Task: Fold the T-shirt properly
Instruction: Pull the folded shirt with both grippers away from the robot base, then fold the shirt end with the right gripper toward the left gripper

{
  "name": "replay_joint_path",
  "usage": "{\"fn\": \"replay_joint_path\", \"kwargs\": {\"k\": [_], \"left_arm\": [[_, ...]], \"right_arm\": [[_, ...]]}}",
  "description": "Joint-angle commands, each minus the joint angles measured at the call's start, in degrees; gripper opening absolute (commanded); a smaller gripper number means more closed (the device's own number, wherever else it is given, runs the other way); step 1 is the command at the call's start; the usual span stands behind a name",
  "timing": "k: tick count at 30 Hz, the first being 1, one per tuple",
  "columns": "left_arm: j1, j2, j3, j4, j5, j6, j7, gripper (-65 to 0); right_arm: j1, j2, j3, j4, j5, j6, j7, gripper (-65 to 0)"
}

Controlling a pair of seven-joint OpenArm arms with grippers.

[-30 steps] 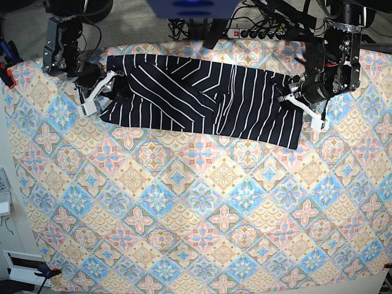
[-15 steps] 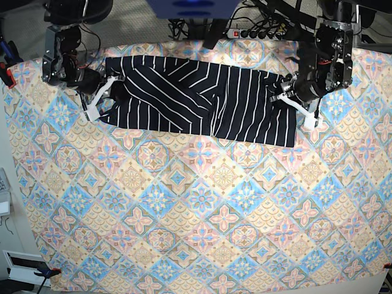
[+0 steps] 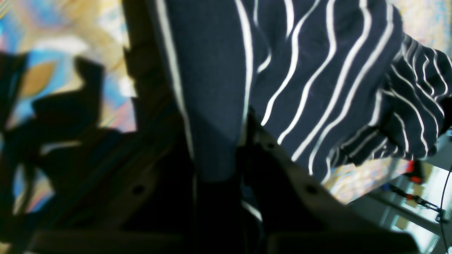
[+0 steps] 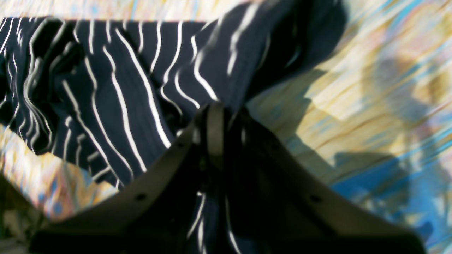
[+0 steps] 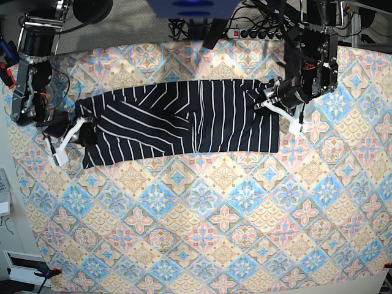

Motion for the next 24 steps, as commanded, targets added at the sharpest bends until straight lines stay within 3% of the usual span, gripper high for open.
{"fn": "replay_joint_path", "kwargs": {"k": [1,6,14,18,24], "left_arm": [[-1.4,-0.1,-0.2,-0.6,-0.7,-0.5,-0.6,-65.0],[-3.5,3.0,-0.2,-2.1,-0.7,-0.5,-0.7,-65.0],[-4.3,4.2,1.4,-2.1,-0.7,-0.5,-0.9,-65.0],[-4.3,4.2,1.4,-2.1,-0.7,-0.5,-0.9,-65.0],[-4.3,4.2,1.4,-2.1,-0.7,-0.5,-0.9,-65.0]], "right_arm": [[1.9,1.7,0.3,1.0,1.2,0.3,1.3,-60.8],[4.4,3.6,0.1,1.1,1.2,0.3,1.2,-60.8],[3.9,2.9,-0.4,9.0,1.2,0.3,-0.9,-60.8],[3.9,0.4,-4.0,14.6,1.2,0.3,-0.9,-60.8],[2.6,-6.4,-6.6,17.0,1.2,0.3,-1.6,-60.8]]}}
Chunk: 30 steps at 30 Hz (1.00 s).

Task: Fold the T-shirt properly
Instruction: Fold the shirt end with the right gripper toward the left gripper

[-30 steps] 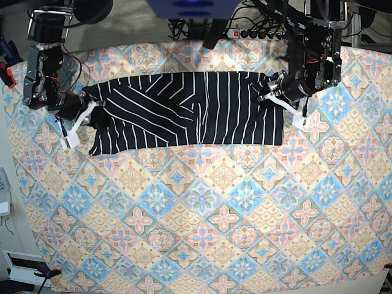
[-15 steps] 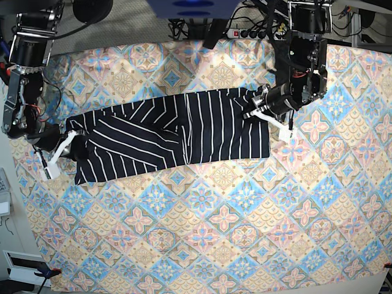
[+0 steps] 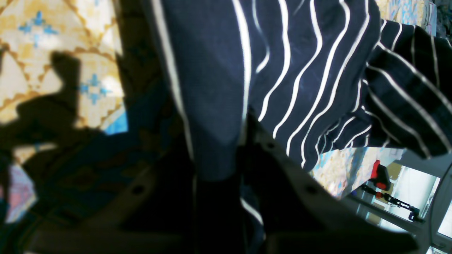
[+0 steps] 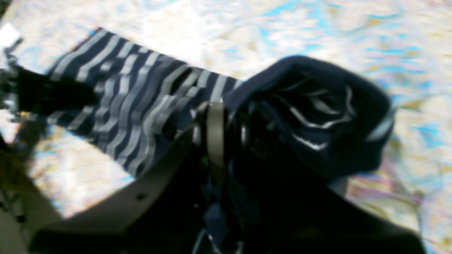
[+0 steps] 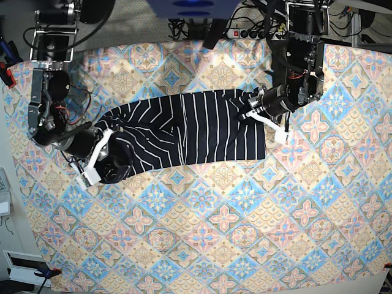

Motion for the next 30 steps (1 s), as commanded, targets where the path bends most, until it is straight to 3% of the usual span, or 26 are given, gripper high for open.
{"fn": "replay_joint_path", "kwargs": {"k": [1,15,30], "left_arm": [[-0.5,-0.3,-0.1,0.8,-0.9,-0.5,-0.5,-65.0],[-0.5,-0.6,-0.1,0.7,-0.9,-0.5,-0.5,-65.0],[-0.4,-0.3,-0.1,0.7,2.9,-0.5,-0.6,-65.0]], "right_arm": [[0.9,-0.2,0.0,1.6,1.3,0.1,1.3,-60.8],[-1.1,-10.7,-7.4,4.6,0.6,0.1,1.3,-60.7],[3.7,-20.6,-26.5,2.3,-17.6,0.1,1.3,-60.6]]}}
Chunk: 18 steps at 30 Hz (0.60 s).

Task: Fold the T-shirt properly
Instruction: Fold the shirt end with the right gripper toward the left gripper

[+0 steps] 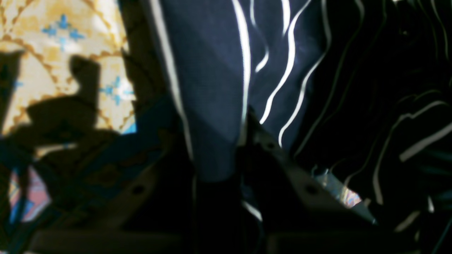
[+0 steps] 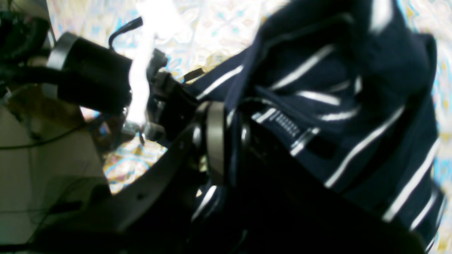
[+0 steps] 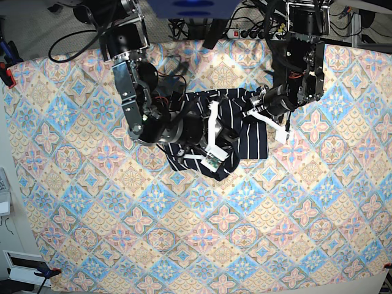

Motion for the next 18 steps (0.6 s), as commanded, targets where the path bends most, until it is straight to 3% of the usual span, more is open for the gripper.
{"fn": "replay_joint_path", "kwargs": {"k": [1,6,10,15,18], "left_arm": [[-0.5,-0.1,-0.1,0.7,-0.5,-0.5,-0.3,-65.0],[-0.3,-0.6,-0.1,1.2,-0.6,-0.5,-0.2,-65.0],[1.9,-3.0,-0.1,6.8,-1.1,-0.6,0.2,-64.2],[3.2,-6.6,-0.1,9.3,-5.3,-0.6,0.2,-45.2],[3.6,-8.9,-0.1,9.3,-8.6,-0.6,0.2,-38.3]], "right_arm": [[1.8,-1.0,-1.2,-0.5,1.0,0.3,1.6,-60.6],[5.3,-2.9,-4.2,-6.0,0.7,0.3,1.7,-60.6],[5.9,-2.9,-3.9,-6.6,0.7,0.3,1.8,-60.6],[5.9,-1.7,-3.8,-6.6,0.7,0.3,1.8,-60.6],[5.9,-1.6,-3.8,-6.6,0.7,0.3,1.8,-60.6]]}}
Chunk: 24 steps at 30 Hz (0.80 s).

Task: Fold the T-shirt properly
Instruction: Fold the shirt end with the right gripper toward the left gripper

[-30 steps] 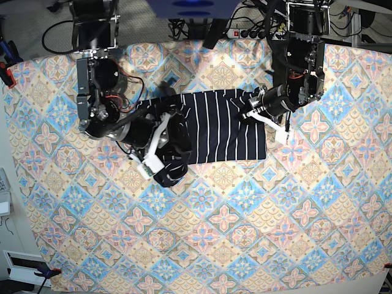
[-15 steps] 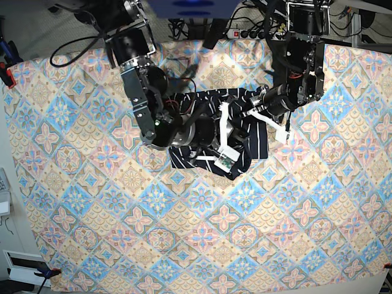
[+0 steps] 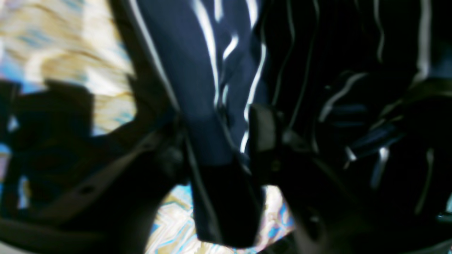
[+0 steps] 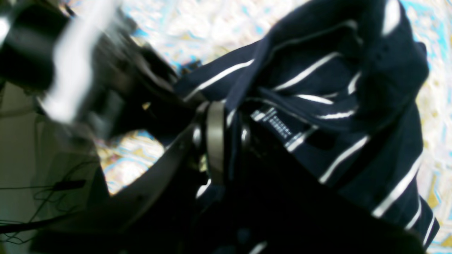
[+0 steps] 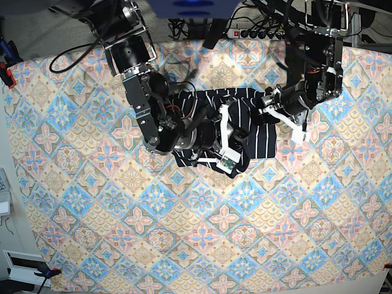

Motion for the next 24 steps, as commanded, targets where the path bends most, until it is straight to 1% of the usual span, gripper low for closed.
{"fn": "replay_joint_path", "kwargs": {"k": [1,4,6,7,10,12,16,19,22,24], "left_arm": [[-0.4,-1.6,-0.1,0.9,-1.5,-0.6,-0.3,-36.5],[-0.4,-3.1,0.2,0.9,-3.3,-0.6,2.6,-33.9],[-0.1,-4.3,-1.4,1.0,-4.4,-0.7,4.3,-32.7],[0.6,-5.0,-2.4,1.0,-4.5,-0.9,4.4,-31.9],[1.6,-6.9,-4.7,1.0,-4.5,-3.5,4.3,-30.1],[2.6,-7.8,-7.0,1.0,-4.5,-3.6,4.3,-30.3],[3.5,-7.9,-11.9,1.0,-4.3,-3.6,4.7,-30.5],[3.5,-8.0,-12.0,0.9,-3.4,-3.6,4.7,-30.5],[3.5,-7.6,-12.0,0.9,-0.7,-3.6,4.7,-30.5],[3.5,-6.7,-12.0,0.9,0.6,-3.6,4.7,-30.5]], "right_arm": [[1.2,-0.7,0.0,0.9,1.3,0.2,1.5,-60.6],[1.2,-0.7,0.0,1.0,1.5,0.2,1.5,-60.6],[1.2,-0.7,0.0,1.0,1.5,0.2,1.5,-60.6],[1.2,-0.7,0.0,1.1,1.5,0.2,1.5,-60.6],[1.2,-0.9,-0.1,1.1,1.3,0.2,1.5,-60.6],[1.2,-1.3,-0.4,1.0,1.3,0.2,1.5,-60.6],[1.3,-3.4,-0.5,0.9,1.3,0.2,1.5,-60.5],[1.3,-4.6,-0.6,-0.6,1.3,0.2,1.5,-60.5],[2.4,-4.8,-1.0,-2.9,1.3,0.2,1.5,-60.5],[2.7,-4.8,-3.4,-4.6,1.3,0.2,2.7,-60.5]]}}
